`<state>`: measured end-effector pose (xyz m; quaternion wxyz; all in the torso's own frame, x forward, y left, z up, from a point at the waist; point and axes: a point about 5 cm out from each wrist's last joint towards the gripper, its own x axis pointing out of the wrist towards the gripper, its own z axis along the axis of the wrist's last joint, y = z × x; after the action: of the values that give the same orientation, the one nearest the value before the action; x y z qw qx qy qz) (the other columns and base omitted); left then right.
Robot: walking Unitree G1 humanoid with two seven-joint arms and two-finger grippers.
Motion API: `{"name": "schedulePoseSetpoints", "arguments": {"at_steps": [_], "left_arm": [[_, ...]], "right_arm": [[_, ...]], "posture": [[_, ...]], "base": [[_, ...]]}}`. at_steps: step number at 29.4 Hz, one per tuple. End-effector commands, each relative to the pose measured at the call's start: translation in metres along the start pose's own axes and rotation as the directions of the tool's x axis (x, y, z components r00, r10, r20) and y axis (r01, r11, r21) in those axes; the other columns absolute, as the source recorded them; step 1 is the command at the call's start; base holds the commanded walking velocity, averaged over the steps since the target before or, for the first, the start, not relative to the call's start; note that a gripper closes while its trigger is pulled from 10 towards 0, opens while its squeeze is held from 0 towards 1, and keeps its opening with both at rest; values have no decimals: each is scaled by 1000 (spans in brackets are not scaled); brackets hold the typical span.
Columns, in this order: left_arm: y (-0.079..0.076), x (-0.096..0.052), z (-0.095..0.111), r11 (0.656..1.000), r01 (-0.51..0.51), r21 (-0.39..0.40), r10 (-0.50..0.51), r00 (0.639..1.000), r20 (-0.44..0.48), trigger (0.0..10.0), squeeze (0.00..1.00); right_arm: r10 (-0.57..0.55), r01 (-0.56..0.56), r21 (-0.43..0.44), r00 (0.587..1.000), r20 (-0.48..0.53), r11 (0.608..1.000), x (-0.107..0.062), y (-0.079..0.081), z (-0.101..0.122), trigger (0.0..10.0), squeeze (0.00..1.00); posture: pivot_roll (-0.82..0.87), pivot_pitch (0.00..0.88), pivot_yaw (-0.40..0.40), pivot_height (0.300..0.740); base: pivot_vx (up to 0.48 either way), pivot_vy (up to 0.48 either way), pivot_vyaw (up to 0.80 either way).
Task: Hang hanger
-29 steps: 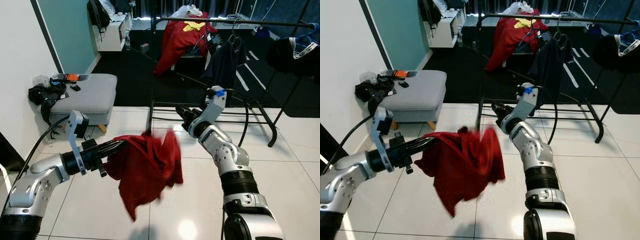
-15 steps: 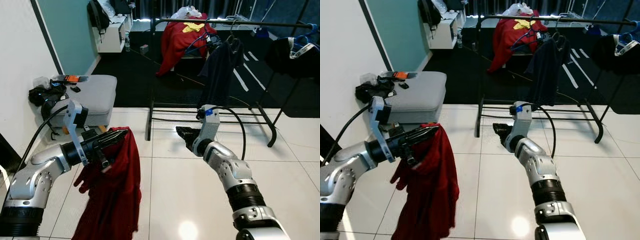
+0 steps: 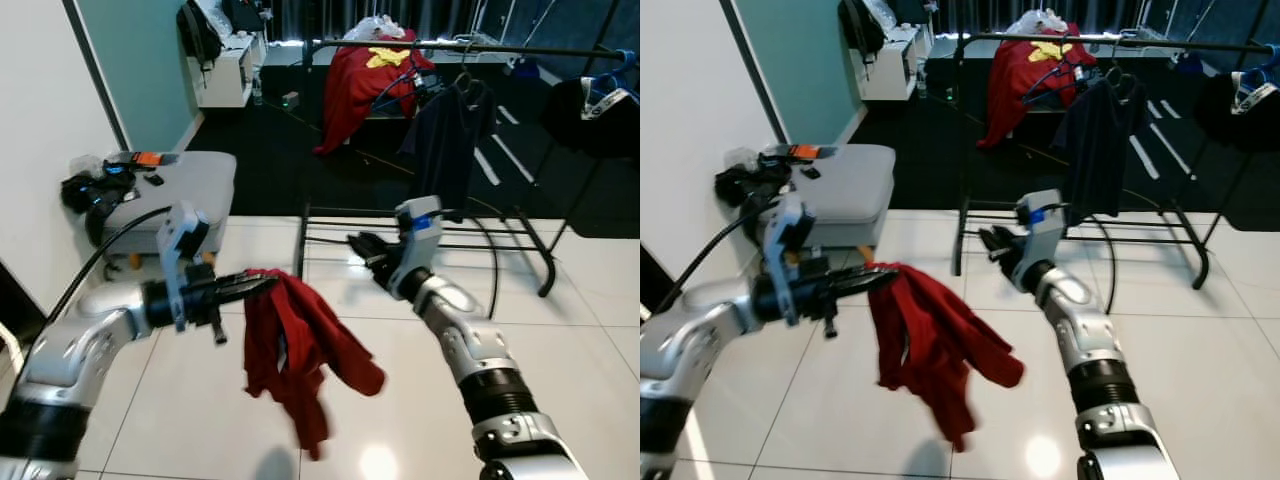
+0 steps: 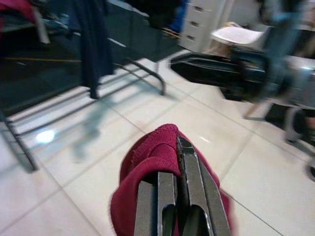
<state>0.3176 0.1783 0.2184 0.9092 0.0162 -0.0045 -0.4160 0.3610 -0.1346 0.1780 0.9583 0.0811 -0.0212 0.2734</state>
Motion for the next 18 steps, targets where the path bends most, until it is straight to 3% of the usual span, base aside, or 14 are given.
{"name": "schedulePoseSetpoints", "arguments": {"at_steps": [1, 4, 5, 6, 7, 10, 13, 15, 17, 18], "left_arm": [[14, 7, 1, 980, -198, -16, 198, 980, -8, 1373, 0], [14, 7, 1, 980, -198, -16, 198, 980, -8, 1059, 0], [18, 13, 3, 956, -291, -38, 291, 957, -10, 0, 0], [20, 19, 7, 929, -366, -60, 366, 931, -7, 0, 0], [20, 19, 7, 929, -366, -60, 366, 931, -7, 0, 0], [19, 29, 18, 878, -468, -100, 470, 883, 2, 0, 0], [20, 31, 19, 862, -495, -105, 497, 868, -7, 0, 0], [22, 33, 21, 833, -539, -122, 540, 841, -30, 0, 0], [25, 36, 23, 788, -603, -125, 601, 797, -60, 0, 0], [25, 36, 23, 788, -603, -125, 601, 797, -60, 0, 0]], "right_arm": [[46, -46, 0, 998, 54, 999, 0, 6, 5, 10000, 0], [46, -46, 0, 998, 54, 999, 0, 6, 5, 10000, 0], [86, -85, -17, 993, 78, 996, 1, 13, 7, 10000, 0], [136, -133, -41, 987, 91, 990, 2, 23, 8, 10000, 0], [136, -133, -41, 987, 91, 990, 2, 23, 8, 10000, 0], [279, -266, -140, 957, 80, 954, 3, 47, 4, 10000, 0], [324, -309, -174, 944, 66, 935, 3, 55, 1, 10000, 0], [382, -364, -234, 923, 38, 902, 2, 65, -4, 10000, 0], [362, -353, -357, 931, -44, 865, 6, 66, -18, 10000, 0], [362, -353, -357, 931, -44, 865, 6, 66, -18, 10000, 0]], "posture": [[109, 19, 30, 740], [109, 19, 30, 740], [109, 25, 27, 740], [110, 23, 28, 740], [110, 23, 28, 740], [112, 39, 22, 740], [110, 34, 20, 740], [112, 32, 20, 740], [109, 35, 17, 740], [109, 35, 17, 740]], "base": [[0, 0, 0], [0, 0, 0], [0, 0, 0], [0, 0, 0], [0, 0, 0], [0, 0, 0], [0, 0, 0], [0, 0, 0], [0, 0, 0], [0, 0, 0]]}}
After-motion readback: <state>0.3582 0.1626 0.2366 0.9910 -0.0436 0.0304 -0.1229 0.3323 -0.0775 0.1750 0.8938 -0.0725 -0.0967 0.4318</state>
